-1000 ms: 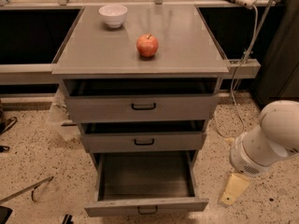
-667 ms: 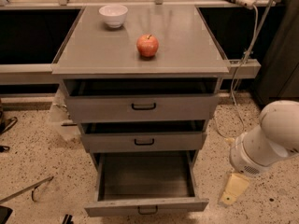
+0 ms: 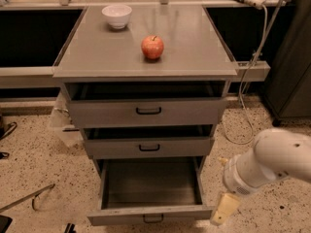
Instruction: Close bottom drawer
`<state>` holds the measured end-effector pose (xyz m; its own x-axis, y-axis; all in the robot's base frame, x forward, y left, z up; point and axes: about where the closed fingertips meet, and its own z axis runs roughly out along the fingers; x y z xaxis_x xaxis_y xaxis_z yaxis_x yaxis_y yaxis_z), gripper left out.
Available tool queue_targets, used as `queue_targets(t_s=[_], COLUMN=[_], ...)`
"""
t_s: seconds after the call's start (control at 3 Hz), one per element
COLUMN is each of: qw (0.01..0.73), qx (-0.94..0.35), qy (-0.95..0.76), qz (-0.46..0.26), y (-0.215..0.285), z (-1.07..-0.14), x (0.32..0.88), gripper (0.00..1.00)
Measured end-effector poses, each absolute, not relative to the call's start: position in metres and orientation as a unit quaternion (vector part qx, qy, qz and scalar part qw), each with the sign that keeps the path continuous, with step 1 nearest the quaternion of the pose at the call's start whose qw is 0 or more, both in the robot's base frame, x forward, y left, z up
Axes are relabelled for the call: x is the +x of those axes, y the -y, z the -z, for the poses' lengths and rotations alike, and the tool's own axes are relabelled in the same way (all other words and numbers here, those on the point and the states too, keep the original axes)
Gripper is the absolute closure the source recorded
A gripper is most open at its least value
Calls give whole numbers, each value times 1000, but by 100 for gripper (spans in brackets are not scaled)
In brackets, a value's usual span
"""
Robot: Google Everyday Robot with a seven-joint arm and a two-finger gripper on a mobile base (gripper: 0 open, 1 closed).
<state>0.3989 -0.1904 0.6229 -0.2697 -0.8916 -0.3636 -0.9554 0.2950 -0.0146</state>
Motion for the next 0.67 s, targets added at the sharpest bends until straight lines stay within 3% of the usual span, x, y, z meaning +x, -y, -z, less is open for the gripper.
queue_targets(t_s=[0.67], qw=[175], qx=[-587], qy=[-775], qz=[-157], y=[125], z=[-468], x=[406], gripper=[0])
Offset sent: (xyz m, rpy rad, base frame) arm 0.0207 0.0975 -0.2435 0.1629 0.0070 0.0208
